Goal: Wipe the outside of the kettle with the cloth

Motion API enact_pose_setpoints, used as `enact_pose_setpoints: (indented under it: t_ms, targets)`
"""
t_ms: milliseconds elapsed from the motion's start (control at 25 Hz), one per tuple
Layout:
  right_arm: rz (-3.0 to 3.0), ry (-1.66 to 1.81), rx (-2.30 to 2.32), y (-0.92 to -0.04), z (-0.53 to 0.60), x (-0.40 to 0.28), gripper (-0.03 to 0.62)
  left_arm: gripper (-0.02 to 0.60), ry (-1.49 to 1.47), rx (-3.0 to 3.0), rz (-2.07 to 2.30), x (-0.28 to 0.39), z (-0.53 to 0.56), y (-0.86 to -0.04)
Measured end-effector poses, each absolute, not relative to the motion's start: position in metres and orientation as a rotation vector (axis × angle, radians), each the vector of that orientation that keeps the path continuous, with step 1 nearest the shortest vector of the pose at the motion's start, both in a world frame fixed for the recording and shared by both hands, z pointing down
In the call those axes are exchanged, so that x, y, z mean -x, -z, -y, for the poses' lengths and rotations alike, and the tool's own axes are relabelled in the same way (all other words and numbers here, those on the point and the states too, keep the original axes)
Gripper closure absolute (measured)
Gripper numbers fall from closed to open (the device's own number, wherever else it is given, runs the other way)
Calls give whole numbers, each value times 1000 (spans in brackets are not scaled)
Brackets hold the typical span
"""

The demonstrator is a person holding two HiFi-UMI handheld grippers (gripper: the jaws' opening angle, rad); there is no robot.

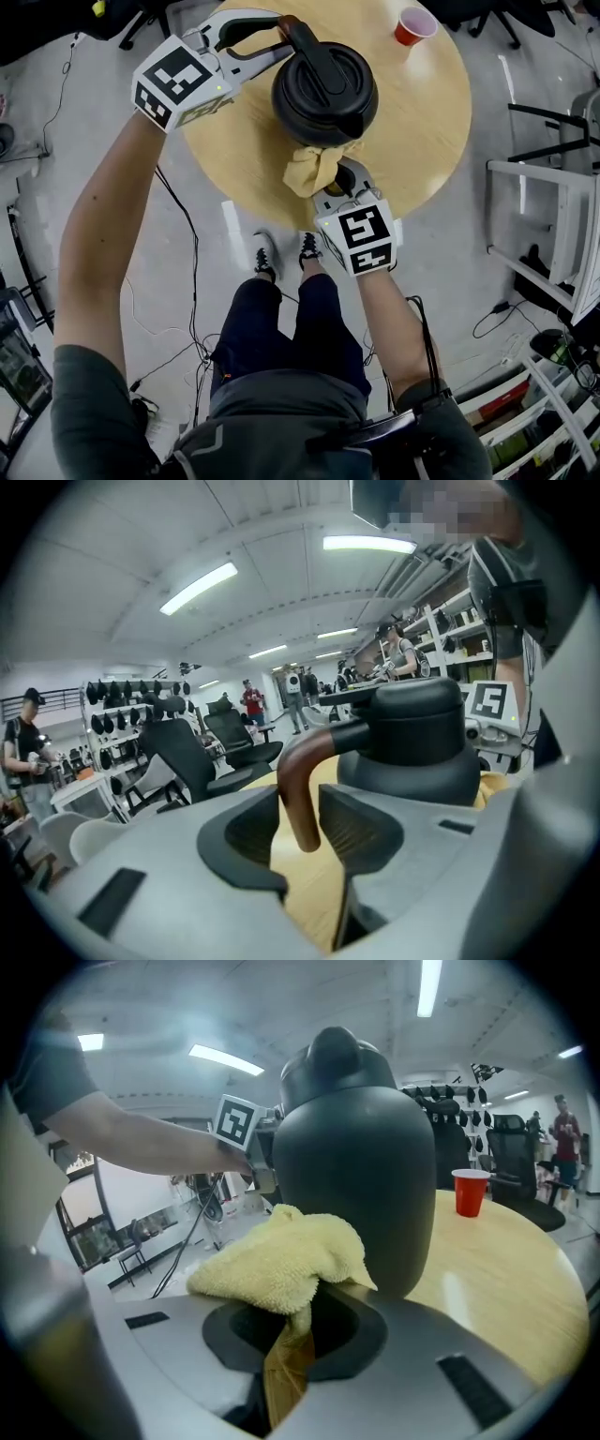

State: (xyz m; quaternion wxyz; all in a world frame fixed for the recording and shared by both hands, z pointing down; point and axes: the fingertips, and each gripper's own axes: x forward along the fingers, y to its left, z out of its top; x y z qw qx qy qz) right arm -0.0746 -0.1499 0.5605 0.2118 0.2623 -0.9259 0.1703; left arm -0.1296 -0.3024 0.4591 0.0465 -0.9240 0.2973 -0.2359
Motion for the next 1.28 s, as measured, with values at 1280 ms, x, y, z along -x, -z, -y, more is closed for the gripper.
enact_pose_setpoints:
  t_ms: [1280]
  targets:
    - [2620,-407,-1097,-441,183,53,531,480,534,2826,-1898,206,202,-460]
